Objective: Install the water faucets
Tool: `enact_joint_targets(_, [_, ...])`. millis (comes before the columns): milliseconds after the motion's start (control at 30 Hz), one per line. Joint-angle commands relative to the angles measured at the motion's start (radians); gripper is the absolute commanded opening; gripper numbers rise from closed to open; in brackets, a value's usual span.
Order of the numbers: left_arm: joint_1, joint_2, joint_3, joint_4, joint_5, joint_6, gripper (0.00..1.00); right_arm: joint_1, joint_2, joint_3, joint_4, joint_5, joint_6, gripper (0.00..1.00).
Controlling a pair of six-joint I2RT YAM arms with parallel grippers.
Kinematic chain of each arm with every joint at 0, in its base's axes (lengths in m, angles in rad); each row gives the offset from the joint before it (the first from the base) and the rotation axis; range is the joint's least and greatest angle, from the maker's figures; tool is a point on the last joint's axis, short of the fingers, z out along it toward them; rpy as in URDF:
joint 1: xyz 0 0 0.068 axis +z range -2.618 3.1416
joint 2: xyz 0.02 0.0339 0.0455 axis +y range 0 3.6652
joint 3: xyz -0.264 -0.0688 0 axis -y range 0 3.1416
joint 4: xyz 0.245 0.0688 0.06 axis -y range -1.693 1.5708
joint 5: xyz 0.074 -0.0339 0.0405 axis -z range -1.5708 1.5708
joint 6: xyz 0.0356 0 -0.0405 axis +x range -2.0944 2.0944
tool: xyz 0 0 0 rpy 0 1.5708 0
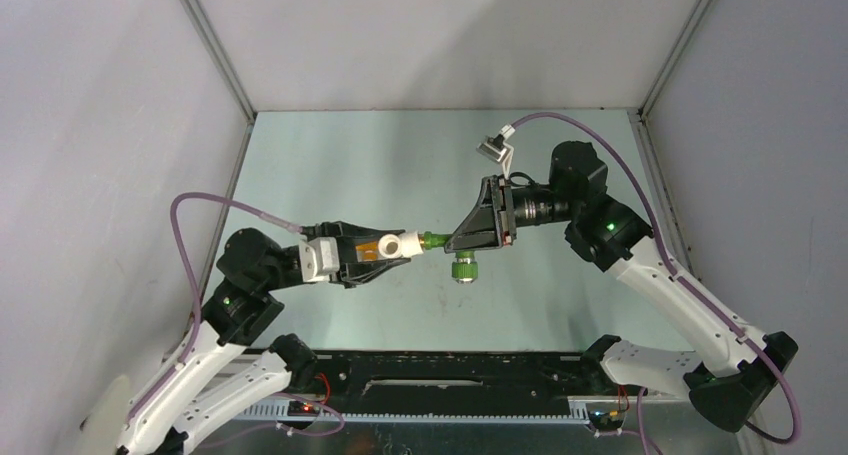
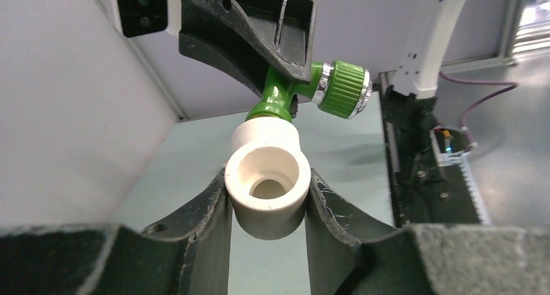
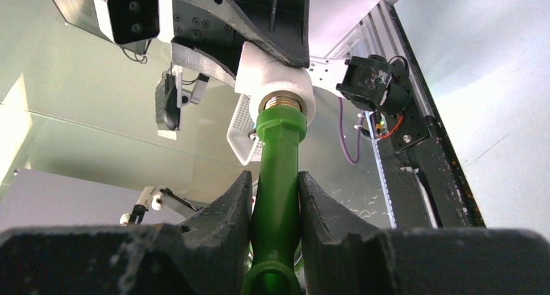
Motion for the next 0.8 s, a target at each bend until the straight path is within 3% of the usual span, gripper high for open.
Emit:
enact_joint_targets(0, [-0.04, 0.006, 0.048, -0.079, -0.112, 0.248, 0.0, 0.016, 0.003, 0.01, 0.116, -0.022, 0.073, 0.0])
enact_joint_targets(167, [-0.057, 0.01, 0.081, -0.141, -0.088, 0.375, 0.0, 0.004, 0.008, 0.01, 0.128, -0.034, 0.086, 0.0])
enact_joint_targets(400, [-0.057, 0.034, 0.113, -0.202, 0.032, 0.386, 0.0, -0.037, 0.003, 0.01, 0.113, -0.054, 0.077, 0.0])
enact_joint_targets(767, [-0.06, 0.0, 0.037, 0.02, 0.038, 0.222, 0.0, -0.045, 0.01, 0.01, 0.106, -0.052, 0.083, 0.0])
